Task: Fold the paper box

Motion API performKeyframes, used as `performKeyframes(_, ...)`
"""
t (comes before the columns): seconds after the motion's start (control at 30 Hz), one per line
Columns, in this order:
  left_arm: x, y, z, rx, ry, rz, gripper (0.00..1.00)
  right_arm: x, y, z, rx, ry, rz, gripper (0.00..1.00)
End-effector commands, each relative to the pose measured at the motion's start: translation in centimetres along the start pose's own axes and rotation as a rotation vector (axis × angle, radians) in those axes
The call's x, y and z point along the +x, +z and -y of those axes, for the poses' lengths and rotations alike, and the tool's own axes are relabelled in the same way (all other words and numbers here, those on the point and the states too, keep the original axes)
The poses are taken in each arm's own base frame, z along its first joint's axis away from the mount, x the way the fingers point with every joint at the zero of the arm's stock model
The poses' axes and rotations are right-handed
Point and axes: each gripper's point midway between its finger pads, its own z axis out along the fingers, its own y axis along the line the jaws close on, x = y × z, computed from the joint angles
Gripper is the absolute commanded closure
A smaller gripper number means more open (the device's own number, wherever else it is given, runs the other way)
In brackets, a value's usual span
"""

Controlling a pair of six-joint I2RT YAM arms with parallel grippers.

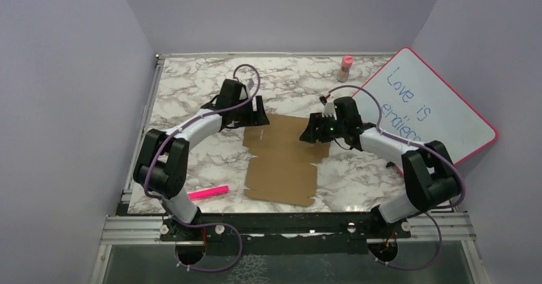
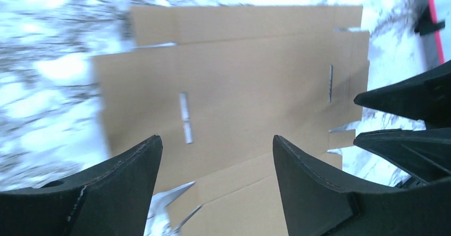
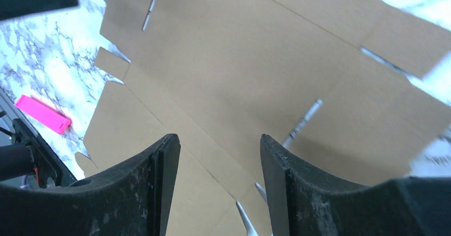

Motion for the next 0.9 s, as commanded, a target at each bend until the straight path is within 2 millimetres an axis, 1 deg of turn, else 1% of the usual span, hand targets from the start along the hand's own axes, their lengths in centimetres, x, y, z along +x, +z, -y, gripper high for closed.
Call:
performKeyframes(0.0,-0.8,-3.2,-3.3,-0.023,-0.047,0.025,0.22,-2.5,1.8,-2.5,-0.105,-0.073,0.054,0.38)
performKeyframes(0.07,-1.0,-4.0,-4.7,-0.018,-0.092,0.029,0.22,-2.4,2.6,-2.9,-0.121,-0.074,0.051,0.38)
performKeyframes(0.13,-1.0,-4.4,-5.4,0.003,-0.125,0.027,0.22,-2.2,3.2,-3.0,-0.140,-0.066,0.041,0.38)
performKeyframes(0.2,-0.7,-4.3,-6.0,0.019,-0.152,0.012,0.22,-2.1,3.8,-3.0,-0.152,-0.059,0.040,0.38)
performKeyframes(0.33,0.1,-3.4,-6.2,0.080,-0.192,-0.043,0.23,-1.7,4.5,-2.8,-0.163,-0.054,0.044,0.38)
performKeyframes(0.43,0.6,-2.7,-6.5,0.094,-0.214,-0.071,0.24,-1.2,5.0,-2.5,-0.167,-0.047,0.040,0.38)
performKeyframes(0.67,1.1,-1.6,-7.5,0.073,-0.237,-0.096,0.29,0.1,5.9,-1.6,-0.162,-0.030,0.026,0.38)
performKeyframes(0.87,1.8,-0.7,-8.6,0.045,-0.240,-0.114,0.34,0.9,6.3,-1.3,-0.169,-0.020,0.018,0.38)
